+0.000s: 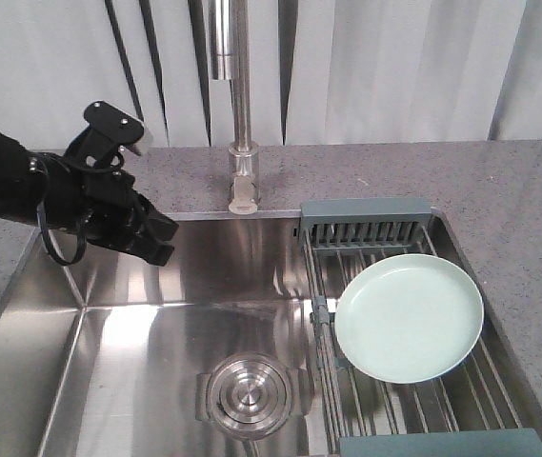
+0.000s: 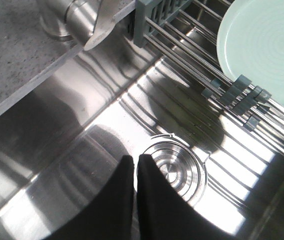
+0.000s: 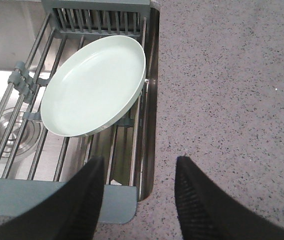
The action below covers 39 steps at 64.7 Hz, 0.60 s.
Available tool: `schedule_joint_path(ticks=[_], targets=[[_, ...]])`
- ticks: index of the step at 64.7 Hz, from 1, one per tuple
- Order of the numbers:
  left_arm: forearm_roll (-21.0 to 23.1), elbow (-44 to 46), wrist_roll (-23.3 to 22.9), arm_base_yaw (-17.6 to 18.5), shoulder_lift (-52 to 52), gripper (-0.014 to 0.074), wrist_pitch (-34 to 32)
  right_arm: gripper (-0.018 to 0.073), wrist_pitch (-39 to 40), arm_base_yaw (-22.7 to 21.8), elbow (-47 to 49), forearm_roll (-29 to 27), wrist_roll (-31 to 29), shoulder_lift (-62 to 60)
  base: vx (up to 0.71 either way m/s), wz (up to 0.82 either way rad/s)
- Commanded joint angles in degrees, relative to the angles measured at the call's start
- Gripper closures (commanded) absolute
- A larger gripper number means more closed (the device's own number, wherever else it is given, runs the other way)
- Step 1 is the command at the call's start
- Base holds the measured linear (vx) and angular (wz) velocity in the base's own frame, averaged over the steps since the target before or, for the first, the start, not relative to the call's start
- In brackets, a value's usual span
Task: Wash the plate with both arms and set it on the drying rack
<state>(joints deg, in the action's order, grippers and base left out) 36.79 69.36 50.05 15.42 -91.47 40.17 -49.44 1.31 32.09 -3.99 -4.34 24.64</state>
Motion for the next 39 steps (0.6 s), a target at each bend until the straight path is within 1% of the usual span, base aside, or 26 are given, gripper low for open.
schedule_joint_path(ticks=[1,7,11,19,22,30,39], targets=[[8.3,2.1,10.3,0.2,-0.4,0.0604,-2.8,0.0233,3.4,-0.2,1.4,0.2,-0.2,0.4,0.0,0.0],[13.3,3.9,18.1,0.2,-3.4,0.0604,-0.6,0.0233,3.4,-0.2,1.4,0.2,-0.2,0.4,0.0,0.0],[17.3,6.2,23.3,0.2,-5.9,0.0604,2.9,0.0233,3.4,-0.2,1.4,0.2,-0.2,0.4,0.0,0.0],[23.0,11.6,31.3,0.2,-11.1,0.0604,8.8,0.0233,3.4,-0.2,1.4,0.2,-0.2,0.4,0.0,0.0],[24.0,13.4,33.0,0.2,-13.0,0.0603,10.0,0.0232,3.4,-0.2,1.4,0.2,-0.2,0.4,0.0,0.0],[24.8,18.6,36.1,0.2,-17.3,0.0604,12.3,0.0232,3.4,-0.2,1.4,0.2,-0.2,0.4,0.0,0.0],[27.7,24.6,39.5,0.0,-21.6,0.0604,15.6,0.0232,3.4,-0.2,1.4,0.2,-0.2,0.4,0.0,0.0]])
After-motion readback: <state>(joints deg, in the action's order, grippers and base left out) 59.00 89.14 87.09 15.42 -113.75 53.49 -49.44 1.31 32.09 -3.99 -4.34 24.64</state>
